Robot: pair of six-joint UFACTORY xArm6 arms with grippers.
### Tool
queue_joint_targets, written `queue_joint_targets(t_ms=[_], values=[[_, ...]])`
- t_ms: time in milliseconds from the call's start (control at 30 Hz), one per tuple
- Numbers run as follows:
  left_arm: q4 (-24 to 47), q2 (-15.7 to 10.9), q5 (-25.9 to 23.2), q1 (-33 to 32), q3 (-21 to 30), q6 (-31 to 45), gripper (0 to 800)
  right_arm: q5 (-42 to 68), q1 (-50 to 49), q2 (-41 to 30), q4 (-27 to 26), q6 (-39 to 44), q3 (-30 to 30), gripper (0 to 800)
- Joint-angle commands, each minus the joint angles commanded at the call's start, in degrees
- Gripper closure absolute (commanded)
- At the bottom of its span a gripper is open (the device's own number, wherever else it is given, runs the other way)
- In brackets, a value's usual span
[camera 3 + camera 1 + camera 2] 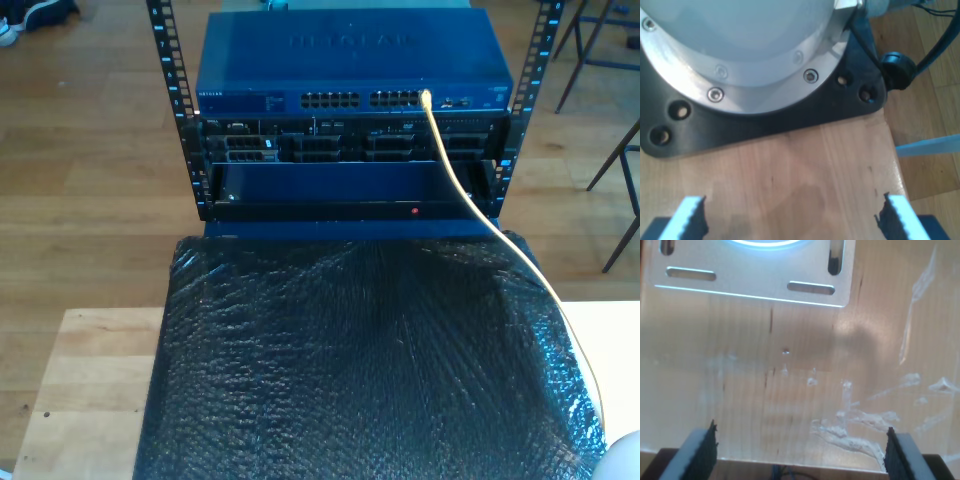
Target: Grab the cable and plug it in
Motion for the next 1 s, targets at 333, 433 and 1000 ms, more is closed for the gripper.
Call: queue_joint_targets(t_ms=[333, 433, 1000], values=[[0.0, 0.0, 0.0, 0.0, 0.0, 0.0, 0, -7.6, 0.1, 0.3, -0.1, 0.0, 4.4, 11], [0.0, 0.0, 0.0, 0.0, 0.0, 0.0, 0, -8.4, 0.0, 0.4, -0.1, 0.0, 4.6, 11], [0.0, 0.0, 0.0, 0.0, 0.0, 0.0, 0, -8.5, -0.1, 0.4, 0.0, 0.2, 4.8, 3]])
